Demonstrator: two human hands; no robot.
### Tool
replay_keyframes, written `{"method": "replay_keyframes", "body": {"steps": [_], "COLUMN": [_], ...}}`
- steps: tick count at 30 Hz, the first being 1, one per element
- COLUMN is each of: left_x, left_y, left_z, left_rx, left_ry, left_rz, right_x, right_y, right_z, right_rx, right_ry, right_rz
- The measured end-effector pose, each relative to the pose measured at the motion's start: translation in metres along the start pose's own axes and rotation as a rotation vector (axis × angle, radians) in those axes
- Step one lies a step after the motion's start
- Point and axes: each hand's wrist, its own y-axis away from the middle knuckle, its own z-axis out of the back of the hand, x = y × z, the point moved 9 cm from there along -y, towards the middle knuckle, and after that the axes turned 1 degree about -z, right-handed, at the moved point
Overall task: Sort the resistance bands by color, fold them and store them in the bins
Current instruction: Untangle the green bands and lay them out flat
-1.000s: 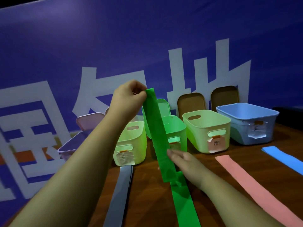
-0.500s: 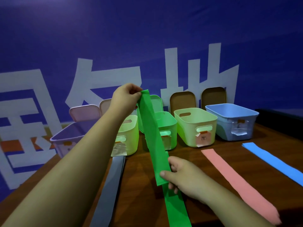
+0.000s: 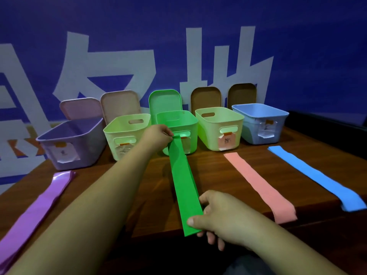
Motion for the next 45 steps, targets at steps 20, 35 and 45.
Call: {"method": "replay_keyframes", "body": {"steps": [20, 35, 45], "left_x": [0.022, 0.023, 0.023], "left_y": [0.007, 0.008, 0.010], "left_z": [-0.068, -0.078, -0.083], "left_rx": [0.020, 0.013, -0.006], "left_ry": [-0.385, -0.459, -0.532], "left_rz": [0.044, 0.030, 0.018], "right_x": [-0.015, -0.012, -0.004], "right_y": [-0.003, -0.002, 0.001], "right_z": [-0.001, 0.007, 0.023], "right_rx": [0.035, 0.009, -0.137], "right_ry": [-0.016, 0.216, 0.473], "right_rz": [-0.117, -0.101, -0.057]}}
